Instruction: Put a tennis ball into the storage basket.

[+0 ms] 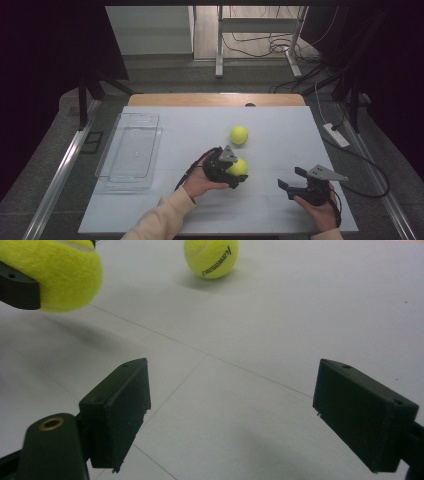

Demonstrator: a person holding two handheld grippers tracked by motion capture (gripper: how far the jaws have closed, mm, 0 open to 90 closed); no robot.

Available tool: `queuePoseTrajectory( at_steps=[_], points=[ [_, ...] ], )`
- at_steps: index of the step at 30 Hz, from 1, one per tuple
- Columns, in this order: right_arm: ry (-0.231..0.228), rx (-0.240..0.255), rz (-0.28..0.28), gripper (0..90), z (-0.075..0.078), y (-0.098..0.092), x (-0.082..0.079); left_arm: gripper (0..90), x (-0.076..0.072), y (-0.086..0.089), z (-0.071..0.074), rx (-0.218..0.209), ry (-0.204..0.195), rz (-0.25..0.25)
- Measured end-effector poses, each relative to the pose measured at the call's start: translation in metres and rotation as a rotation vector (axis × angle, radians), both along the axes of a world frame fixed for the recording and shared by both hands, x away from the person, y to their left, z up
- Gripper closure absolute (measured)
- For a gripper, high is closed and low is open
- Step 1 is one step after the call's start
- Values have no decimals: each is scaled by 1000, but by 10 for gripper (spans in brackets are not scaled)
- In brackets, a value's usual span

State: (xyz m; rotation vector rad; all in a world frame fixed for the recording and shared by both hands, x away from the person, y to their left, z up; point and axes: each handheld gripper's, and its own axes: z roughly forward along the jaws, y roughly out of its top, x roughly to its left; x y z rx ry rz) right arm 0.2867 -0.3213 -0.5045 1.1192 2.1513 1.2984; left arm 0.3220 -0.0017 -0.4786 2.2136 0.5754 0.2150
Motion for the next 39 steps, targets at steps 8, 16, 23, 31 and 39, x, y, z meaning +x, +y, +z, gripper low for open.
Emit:
queuePoseTrajectory(
  at_steps=[8, 16, 23, 31, 39],
  points=[
    [-2, -1, 0, 155, 0, 1, 0, 268, -5, 12, 1, -11, -3, 10],
    [-3, -3, 0, 154, 1, 1, -1, 269, -12, 25, 5, -34, -17, 25],
    [-4, -5, 0, 155, 0, 1, -1, 268, -15, 32, 11, -51, -33, 35],
    [-6, -4, 3, 155, 1, 1, -2, 268, -17, 40, 16, -65, -50, 50],
    [-5, -5, 3, 155, 0, 2, -2, 268, -17, 50, 24, -95, -59, 65]
  ],
)
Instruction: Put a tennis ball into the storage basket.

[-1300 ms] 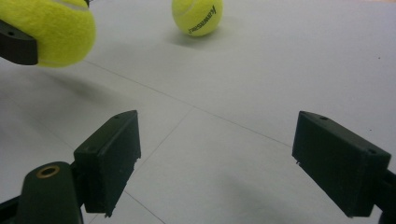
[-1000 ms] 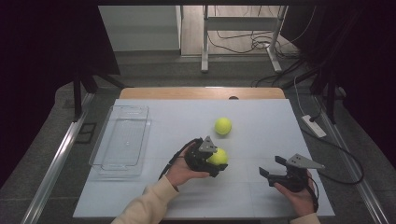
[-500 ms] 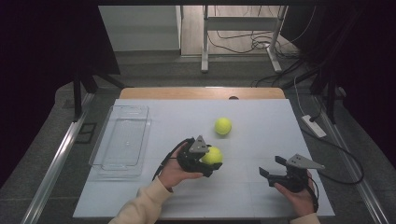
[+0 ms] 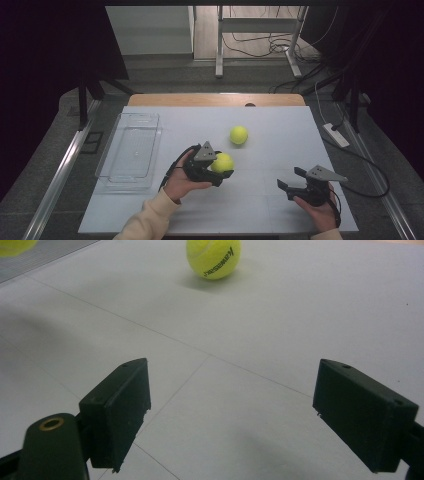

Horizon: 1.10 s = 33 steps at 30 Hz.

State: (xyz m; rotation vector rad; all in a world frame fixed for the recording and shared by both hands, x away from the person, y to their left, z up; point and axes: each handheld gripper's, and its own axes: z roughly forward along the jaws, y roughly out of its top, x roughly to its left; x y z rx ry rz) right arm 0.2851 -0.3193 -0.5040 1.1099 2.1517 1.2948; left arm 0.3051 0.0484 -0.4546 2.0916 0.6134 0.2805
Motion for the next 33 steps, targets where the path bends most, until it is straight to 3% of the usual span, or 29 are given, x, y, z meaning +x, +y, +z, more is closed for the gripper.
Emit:
queuePoseTrajectory(
  at_steps=[33],
  points=[
    [0, -4, 2, 155, -1, 0, 0, 268, -1, 33, 25, -76, -60, 79]
  ],
)
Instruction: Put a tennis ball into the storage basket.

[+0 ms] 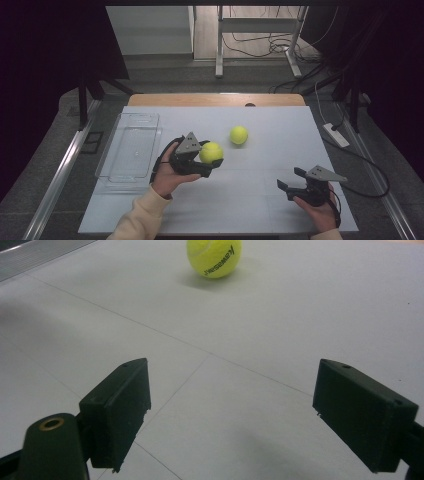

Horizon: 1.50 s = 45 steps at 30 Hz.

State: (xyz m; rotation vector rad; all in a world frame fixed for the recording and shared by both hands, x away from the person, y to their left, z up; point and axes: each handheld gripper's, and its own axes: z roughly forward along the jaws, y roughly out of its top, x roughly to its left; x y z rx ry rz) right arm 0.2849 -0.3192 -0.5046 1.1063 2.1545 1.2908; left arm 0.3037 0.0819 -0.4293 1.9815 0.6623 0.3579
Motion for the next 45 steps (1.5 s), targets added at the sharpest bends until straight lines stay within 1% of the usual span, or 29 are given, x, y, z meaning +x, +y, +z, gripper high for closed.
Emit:
queuePoseTrajectory(
  at_steps=[13, 24, 32, 45],
  points=[
    [-3, -5, 0, 155, 0, 0, 0, 268, 0, 14, 7, -30, -16, 34],
    [-5, -5, 0, 155, 1, 0, -1, 268, 0, 21, 9, -41, -21, 57],
    [-5, -3, -1, 155, 1, -1, -1, 268, 2, 31, 12, -59, -22, 83],
    [-2, 4, -2, 155, 1, 0, -1, 268, 5, 46, 15, -74, -19, 120]
  ],
)
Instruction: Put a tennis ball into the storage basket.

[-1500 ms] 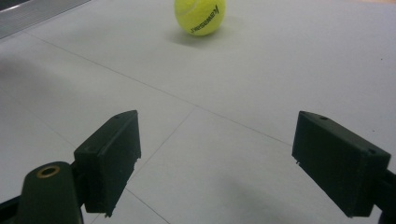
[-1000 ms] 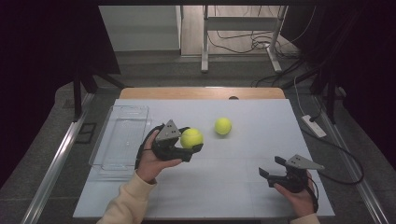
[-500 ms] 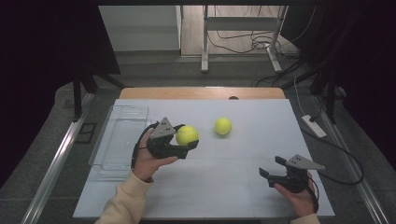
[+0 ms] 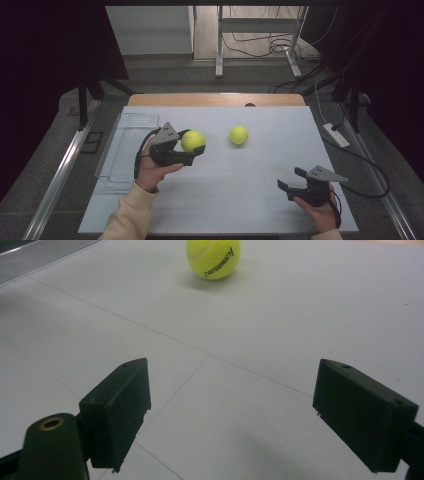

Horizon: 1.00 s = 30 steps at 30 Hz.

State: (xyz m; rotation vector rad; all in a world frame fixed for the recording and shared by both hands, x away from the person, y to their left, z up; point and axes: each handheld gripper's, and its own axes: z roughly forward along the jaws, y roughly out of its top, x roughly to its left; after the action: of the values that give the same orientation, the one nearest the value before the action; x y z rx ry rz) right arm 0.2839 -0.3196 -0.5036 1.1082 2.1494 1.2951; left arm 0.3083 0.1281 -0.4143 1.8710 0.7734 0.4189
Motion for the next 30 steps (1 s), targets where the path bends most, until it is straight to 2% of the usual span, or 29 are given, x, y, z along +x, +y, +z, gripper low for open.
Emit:
queuePoseTrajectory(
  at_steps=[30],
  points=[
    [-2, -2, -1, 155, 0, 0, 0, 268, 0, 25, 8, -38, -24, 63]
  ],
)
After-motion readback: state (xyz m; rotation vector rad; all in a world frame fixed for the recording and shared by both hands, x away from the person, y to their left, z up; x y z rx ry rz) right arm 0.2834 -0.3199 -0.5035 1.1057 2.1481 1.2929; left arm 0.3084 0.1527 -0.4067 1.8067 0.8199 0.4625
